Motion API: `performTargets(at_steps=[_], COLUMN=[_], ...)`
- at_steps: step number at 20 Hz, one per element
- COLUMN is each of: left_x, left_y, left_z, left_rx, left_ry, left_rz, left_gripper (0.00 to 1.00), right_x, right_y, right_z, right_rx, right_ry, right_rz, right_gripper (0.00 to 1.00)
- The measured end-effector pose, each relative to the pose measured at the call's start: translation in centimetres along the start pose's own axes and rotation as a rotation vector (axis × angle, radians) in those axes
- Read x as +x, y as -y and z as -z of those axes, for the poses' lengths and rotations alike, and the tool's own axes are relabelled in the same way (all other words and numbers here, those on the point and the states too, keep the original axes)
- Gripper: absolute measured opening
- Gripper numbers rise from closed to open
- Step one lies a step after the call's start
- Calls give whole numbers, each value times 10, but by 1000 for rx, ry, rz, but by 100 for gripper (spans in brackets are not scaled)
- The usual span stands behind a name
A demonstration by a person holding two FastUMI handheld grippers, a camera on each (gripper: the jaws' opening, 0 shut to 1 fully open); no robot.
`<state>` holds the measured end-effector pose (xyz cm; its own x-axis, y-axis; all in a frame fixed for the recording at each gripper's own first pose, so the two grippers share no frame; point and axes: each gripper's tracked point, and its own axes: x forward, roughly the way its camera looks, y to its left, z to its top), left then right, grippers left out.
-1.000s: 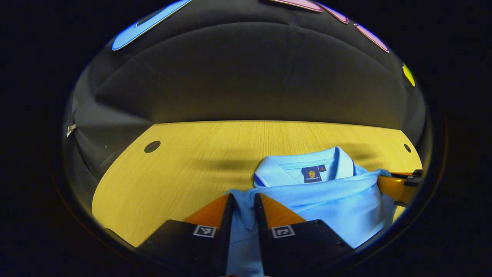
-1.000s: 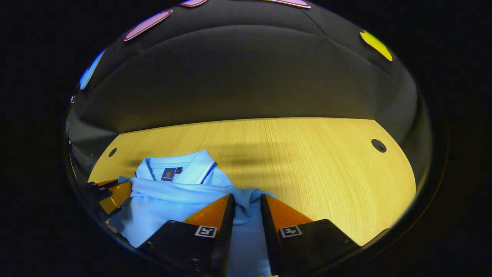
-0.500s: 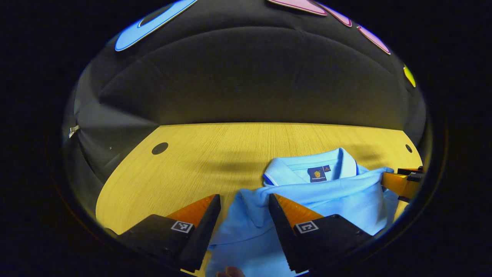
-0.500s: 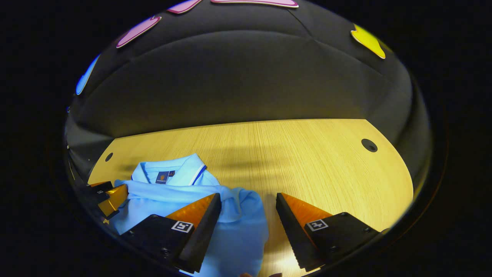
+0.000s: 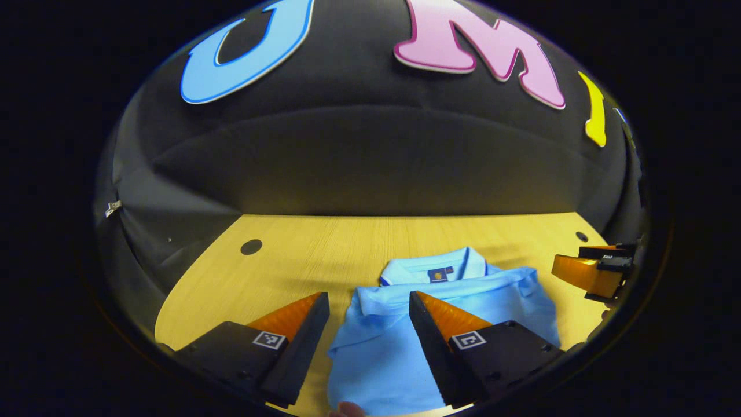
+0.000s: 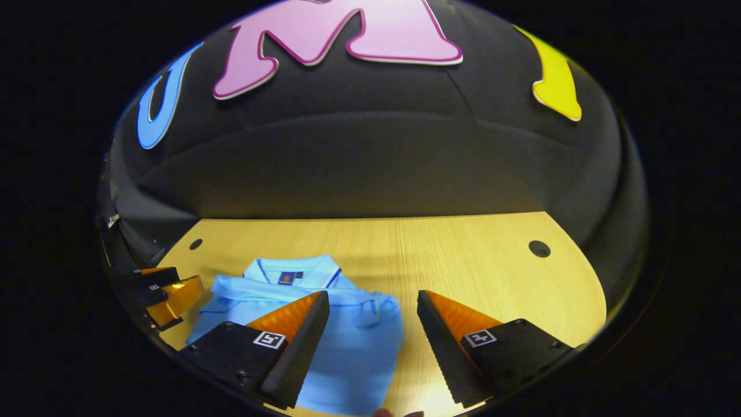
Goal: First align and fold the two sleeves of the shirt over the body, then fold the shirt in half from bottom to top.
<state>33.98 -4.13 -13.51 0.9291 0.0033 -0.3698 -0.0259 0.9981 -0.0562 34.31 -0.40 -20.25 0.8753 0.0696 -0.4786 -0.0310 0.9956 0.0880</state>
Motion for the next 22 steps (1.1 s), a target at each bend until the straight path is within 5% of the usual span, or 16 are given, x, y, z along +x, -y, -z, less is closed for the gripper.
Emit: performTargets(at_steps=[15,22], left_x=[-252,-311], left_y=[3,-14], left_z=[-29,-8], left_rx=[-41,-148], left_ry=[199,185], left_rz=[124,115], left_gripper=[89,89], right_x=[-234,-303], right_y=[-90,-77], right_z=[-25,-27], right_rx=[-69,-56], right_ry=[173,269], right_rz=[-134,-82], right_gripper=[96,96])
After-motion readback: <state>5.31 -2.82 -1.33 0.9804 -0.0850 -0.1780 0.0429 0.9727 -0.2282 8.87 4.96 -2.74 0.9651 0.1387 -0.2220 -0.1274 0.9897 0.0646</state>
